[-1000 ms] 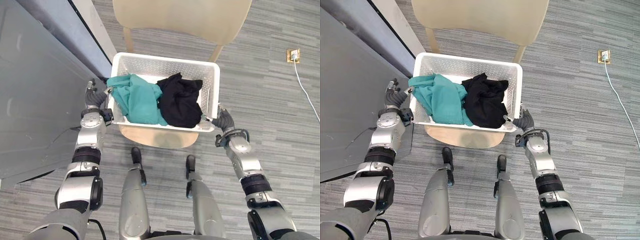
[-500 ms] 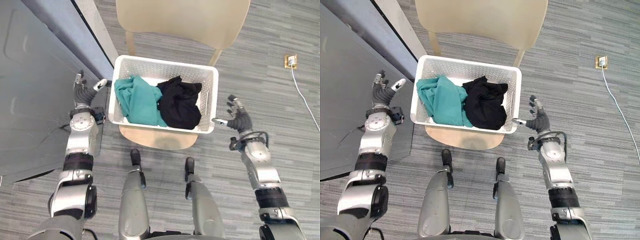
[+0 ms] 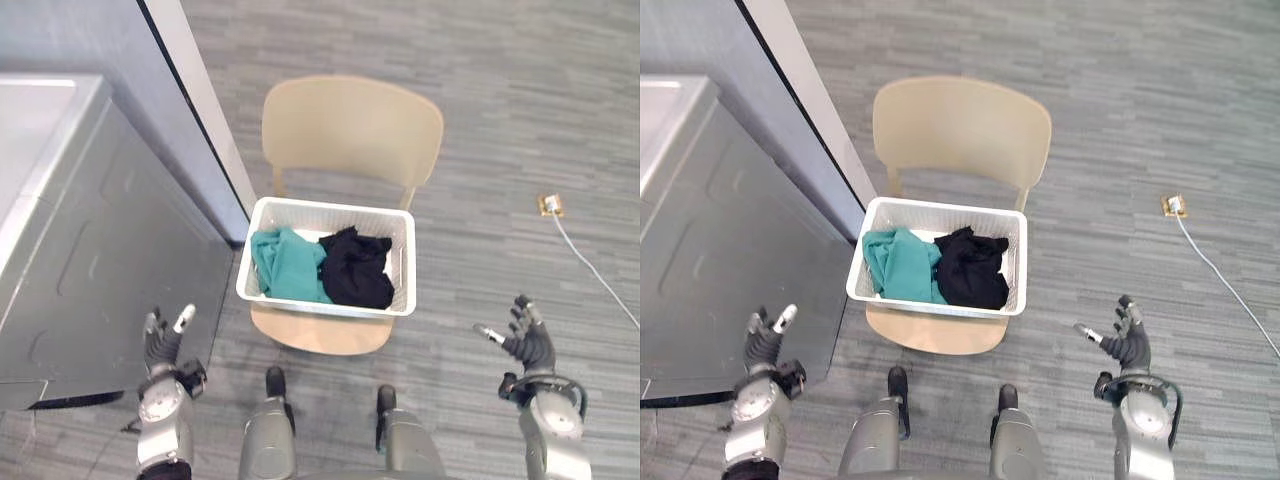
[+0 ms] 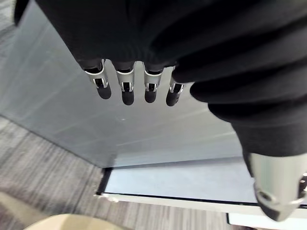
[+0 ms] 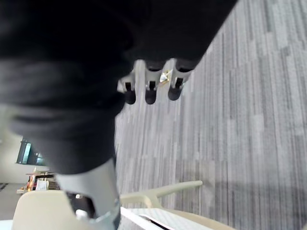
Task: Pick up the laundry basket with both hands and put the clothes into the washing machine.
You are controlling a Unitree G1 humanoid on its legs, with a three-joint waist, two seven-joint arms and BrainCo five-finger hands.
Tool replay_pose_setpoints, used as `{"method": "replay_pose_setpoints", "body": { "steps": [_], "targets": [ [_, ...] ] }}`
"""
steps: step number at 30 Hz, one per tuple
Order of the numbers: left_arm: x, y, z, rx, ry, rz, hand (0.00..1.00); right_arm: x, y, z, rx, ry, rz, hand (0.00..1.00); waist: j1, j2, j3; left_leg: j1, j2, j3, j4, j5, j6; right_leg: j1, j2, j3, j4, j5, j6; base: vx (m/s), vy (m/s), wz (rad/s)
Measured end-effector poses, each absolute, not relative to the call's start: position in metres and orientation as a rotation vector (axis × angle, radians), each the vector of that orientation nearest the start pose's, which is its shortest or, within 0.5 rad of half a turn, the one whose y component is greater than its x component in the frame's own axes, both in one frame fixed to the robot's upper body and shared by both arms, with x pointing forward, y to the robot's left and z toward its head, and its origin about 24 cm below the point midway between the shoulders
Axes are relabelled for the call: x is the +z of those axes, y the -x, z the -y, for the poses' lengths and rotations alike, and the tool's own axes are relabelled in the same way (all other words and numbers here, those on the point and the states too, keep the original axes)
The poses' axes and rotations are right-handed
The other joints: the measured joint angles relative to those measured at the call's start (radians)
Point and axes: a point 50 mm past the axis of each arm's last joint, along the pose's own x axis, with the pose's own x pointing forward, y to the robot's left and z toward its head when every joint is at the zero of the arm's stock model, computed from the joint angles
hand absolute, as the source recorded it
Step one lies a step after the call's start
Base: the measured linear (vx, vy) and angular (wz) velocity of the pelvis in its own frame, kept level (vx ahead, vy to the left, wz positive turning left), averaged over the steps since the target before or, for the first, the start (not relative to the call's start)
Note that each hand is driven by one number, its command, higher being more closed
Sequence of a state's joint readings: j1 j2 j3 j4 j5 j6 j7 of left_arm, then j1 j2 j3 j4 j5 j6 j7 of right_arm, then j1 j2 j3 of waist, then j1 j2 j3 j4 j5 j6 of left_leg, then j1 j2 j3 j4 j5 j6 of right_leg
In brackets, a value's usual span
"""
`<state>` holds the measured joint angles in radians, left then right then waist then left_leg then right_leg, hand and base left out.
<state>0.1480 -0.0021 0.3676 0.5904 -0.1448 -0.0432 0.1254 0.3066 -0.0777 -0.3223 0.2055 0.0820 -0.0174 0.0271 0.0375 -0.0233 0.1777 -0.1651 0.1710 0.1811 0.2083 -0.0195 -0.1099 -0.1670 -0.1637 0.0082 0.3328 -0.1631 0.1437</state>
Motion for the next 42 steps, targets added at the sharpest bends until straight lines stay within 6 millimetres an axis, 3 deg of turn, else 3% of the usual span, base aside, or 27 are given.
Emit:
{"method": "replay_pose_setpoints", "body": {
  "steps": [1, 4, 8, 13, 14, 16, 17, 18, 19, 20, 21, 23, 25, 26, 27, 28, 29, 30, 31, 33, 35, 37, 38, 39, 40, 42],
  "targets": [
    [-0.126, -0.119, -0.222, 0.587, 0.236, -0.774, 0.0, -0.071, -0.133, 0.253, -0.395, -0.019, -0.543, 0.0, 0.0, 0.005, -0.016, 0.022, 0.002, 0.0, -0.004, -0.006, -0.004, 0.02, 0.002, 0.0, 0.003, -0.006, -0.001, 0.0, -0.029, -0.04],
    [-0.151, -0.078, -0.208, 0.656, 0.335, -0.961, 0.0, -0.105, -0.111, 0.237, -0.386, -0.078, -0.731, 0.0, 0.0, 0.015, -0.047, 0.067, 0.004, -0.001, -0.026, -0.007, -0.003, 0.061, 0.003, -0.007, 0.005, -0.024, 0.001, 0.0, -0.036, 0.05],
    [-0.163, -0.045, -0.204, 0.755, 0.425, -1.076, 0.0, -0.137, -0.087, 0.224, -0.383, -0.136, -0.939, 0.0, 0.003, 0.038, -0.074, 0.093, 0.015, -0.014, -0.034, -0.006, -0.004, 0.1, 0.008, -0.025, 0.008, -0.034, -0.007, -0.01, -0.048, 0.11],
    [-0.167, -0.034, -0.201, 0.769, 0.463, -1.124, 0.0, -0.151, -0.077, 0.223, -0.399, -0.166, -1.047, 0.0, 0.005, 0.048, -0.081, 0.08, 0.017, -0.08, -0.082, 0.051, -0.011, 0.126, 0.023, -0.102, 0.0, -0.032, -0.018, -0.01, -0.055, 0.43],
    [-0.167, -0.036, -0.202, 0.774, 0.466, -1.115, 0.0, -0.153, -0.077, 0.224, -0.419, -0.181, -1.06, 0.0, 0.006, 0.055, -0.086, 0.066, 0.018, -0.1, -0.089, 0.077, 0.007, 0.115, 0.022, -0.136, 0.025, -0.041, -0.031, -0.01, -0.075, 0.77],
    [-0.167, -0.038, -0.205, 0.785, 0.472, -1.108, 0.0, -0.154, -0.081, 0.227, -0.447, -0.209, -1.066, 0.0, 0.007, 0.052, -0.086, 0.018, 0.019, -0.153, -0.118, 0.149, 0.003, 0.068, 0.023, -0.193, 0.068, -0.055, -0.056, -0.07, -0.109, 0.86],
    [-0.166, -0.04, -0.207, 0.8, 0.483, -1.099, 0.0, -0.154, -0.08, 0.229, -0.476, -0.231, -1.066, 0.0, 0.002, 0.035, -0.077, 0.01, 0.02, -0.145, -0.113, 0.132, 0.015, 0.06, 0.001, -0.216, 0.069, -0.051, -0.066, -0.11, -0.078, 0.83],
    [-0.165, -0.048, -0.209, 0.824, 0.511, -1.074, 0.0, -0.156, -0.081, 0.23, -0.524, -0.28, -1.068, 0.0, 0.011, 0.021, -0.061, -0.068, 0.035, -0.102, 0.149, 0.019, 0.063, 0.059, -0.023, -0.243, 0.091, -0.048, -0.071, -0.09, -0.016, 0.68],
    [-0.166, -0.042, -0.21, 0.843, 0.52, -1.088, 0.0, -0.155, -0.076, 0.238, -0.569, -0.284, -1.071, 0.0, 0.011, 0.02, -0.059, -0.086, 0.058, -0.075, 0.386, -0.057, 0.087, 0.086, -0.041, -0.267, 0.092, -0.045, -0.073, -0.15, 0.012, 0.63],
    [-0.167, -0.037, -0.21, 0.854, 0.523, -1.096, 0.0, -0.155, -0.072, 0.241, -0.594, -0.281, -1.074, 0.0, 0.004, 0.021, -0.059, -0.064, 0.081, -0.061, 0.498, -0.086, 0.082, 0.111, -0.052, -0.287, 0.091, -0.044, -0.07, -0.14, 0.042, 0.42],
    [-0.167, -0.036, -0.21, 0.856, 0.523, -1.098, 0.0, -0.155, -0.069, 0.243, -0.608, -0.284, -1.072, 0.0, 0.005, 0.021, -0.06, -0.044, 0.103, -0.053, 0.547, -0.095, 0.08, 0.121, -0.059, -0.3, 0.088, -0.041, -0.066, -0.11, 0.078, 0.44],
    [-0.166, -0.043, -0.213, 0.848, 0.519, -1.079, 0.0, -0.156, -0.057, 0.246, -0.675, -0.326, -1.079, 0.0, -0.004, 0.016, -0.069, 0.026, 0.213, -0.039, 0.587, -0.101, 0.08, 0.115, -0.091, -0.343, 0.08, -0.013, -0.039, -0.14, 0.218, 0.77],
    [-0.165, -0.05, -0.214, 0.838, 0.515, -1.064, 0.0, -0.159, -0.046, 0.245, -0.711, -0.356, -1.104, 0.0, -0.012, 0.006, -0.099, 0.037, 0.275, -0.028, 0.52, -0.098, 0.075, 0.085, -0.135, -0.379, 0.081, 0.015, -0.01, -0.1, 0.359, 1.07],
    [-0.164, -0.052, -0.215, 0.846, 0.499, -1.066, 0.0, -0.161, -0.042, 0.242, -0.718, -0.367, -1.117, 0.0, -0.03, 0.012, -0.118, 0.061, 0.325, 0.004, 0.353, -0.054, 0.066, 0.054, -0.186, -0.423, 0.082, 0.052, 0.032, -0.04, 0.496, 1.18],
    [-0.164, -0.053, -0.215, 0.843, 0.488, -1.069, 0.0, -0.161, -0.041, 0.24, -0.718, -0.373, -1.124, 0.0, -0.032, 0.024, -0.124, 0.074, 0.321, 0.002, 0.275, -0.063, -0.003, 0.045, -0.204, -0.436, 0.081, 0.067, 0.056, -0.05, 0.662, 1.55],
    [-0.163, -0.058, -0.217, 0.807, 0.455, -1.066, 0.0, -0.165, -0.039, 0.232, -0.708, -0.398, -1.156, 0.0, -0.039, 0.006, -0.128, 0.067, 0.257, 0.008, 0.211, -0.127, -0.108, 0.046, -0.238, -0.443, 0.043, 0.108, 0.052, -0.08, 0.58, 1.41],
    [-0.159, -0.063, -0.229, 0.776, 0.388, -1.056, 0.0, -0.17, -0.043, 0.212, -0.664, -0.443, -1.193, 0.0, -0.041, -0.004, -0.117, 0.041, 0.223, 0.007, 0.202, -0.155, -0.142, 0.075, -0.232, -0.418, -0.024, 0.123, 0.032, -0.09, 0.516, 1.31],
    [-0.158, -0.062, -0.235, 0.77, 0.36, -1.053, 0.0, -0.171, -0.047, 0.206, -0.652, -0.456, -1.191, 0.0, -0.042, -0.019, -0.117, 0.035, 0.21, 0.003, 0.211, -0.165, -0.141, 0.101, -0.224, -0.411, -0.063, 0.134, 0.028, -0.07, 0.415, 0.84],
    [-0.156, -0.062, -0.242, 0.755, 0.317, -1.057, 0.0, -0.17, -0.056, 0.202, -0.611, -0.438, -1.186, 0.0, -0.031, -0.028, -0.115, 0.031, 0.198, 0.0, 0.241, -0.182, -0.142, 0.145, -0.223, -0.402, -0.115, 0.192, 0.014, -0.05, 0.302, 0.35],
    [-0.153, -0.071, -0.245, 0.683, 0.23, -1.05, 0.0, -0.168, -0.065, 0.2, -0.577, -0.364, -1.185, 0.0, -0.02, -0.024, -0.117, -0.004, 0.193, -0.009, 0.306, -0.209, -0.117, 0.173, -0.223, -0.389, -0.153, 0.297, -0.003, -0.16, 0.422, 0.36],
    [-0.152, -0.081, -0.243, 0.604, 0.152, -1.046, 0.0, -0.165, -0.075, 0.2, -0.556, -0.325, -1.157, 0.0, -0.018, -0.02, -0.117, -0.06, 0.178, -0.013, 0.336, -0.261, -0.1, 0.148, -0.239, -0.387, -0.149, 0.331, -0.021, -0.21, 0.283, 0.25],
    [-0.155, -0.082, -0.236, 0.564, 0.128, -1.069, 0.0, -0.163, -0.079, 0.206, -0.553, -0.311, -1.131, 0.0, -0.027, -0.01, -0.116, -0.078, 0.141, -0.024, 0.317, -0.274, -0.073, 0.126, -0.253, -0.331, -0.158, 0.393, -0.102, -0.18, 0.149, 0.25],
    [-0.157, -0.082, -0.224, 0.521, 0.124, -1.087, 0.0, -0.16, -0.085, 0.209, -0.554, -0.304, -1.102, 0.0, -0.027, 0.021, -0.109, -0.07, 0.127, -0.038, 0.28, -0.258, -0.052, 0.102, -0.23, -0.249, -0.065, 0.369, -0.133, -0.1, 0.098, 0.43],
    [-0.159, -0.082, -0.219, 0.513, 0.135, -1.092, 0.0, -0.158, -0.088, 0.209, -0.55, -0.303, -1.085, 0.0, -0.028, 0.029, -0.105, -0.061, 0.119, -0.052, 0.258, -0.248, -0.045, 0.079, -0.21, -0.201, 0.037, 0.319, -0.112, -0.1, 0.113, 0.59],
    [-0.159, -0.081, -0.218, 0.512, 0.135, -1.096, 0.0, -0.155, -0.096, 0.206, -0.528, -0.304, -1.054, 0.0, -0.026, 0.031, -0.104, -0.042, 0.103, -0.07, 0.219, -0.232, -0.036, 0.041, -0.163, -0.146, 0.194, 0.228, -0.096, -0.07, 0.071, 0.45],
    [-0.161, -0.066, -0.221, 0.522, 0.121, -1.131, 0.0, -0.151, -0.112, 0.196, -0.475, -0.323, -0.992, 0.0, -0.023, 0.023, -0.104, -0.005, 0.086, -0.08, 0.148, -0.196, -0.035, 0.017, -0.146, -0.123, 0.284, 0.218, -0.127, -0.07, -0.005, 0.38]
  ]
}}
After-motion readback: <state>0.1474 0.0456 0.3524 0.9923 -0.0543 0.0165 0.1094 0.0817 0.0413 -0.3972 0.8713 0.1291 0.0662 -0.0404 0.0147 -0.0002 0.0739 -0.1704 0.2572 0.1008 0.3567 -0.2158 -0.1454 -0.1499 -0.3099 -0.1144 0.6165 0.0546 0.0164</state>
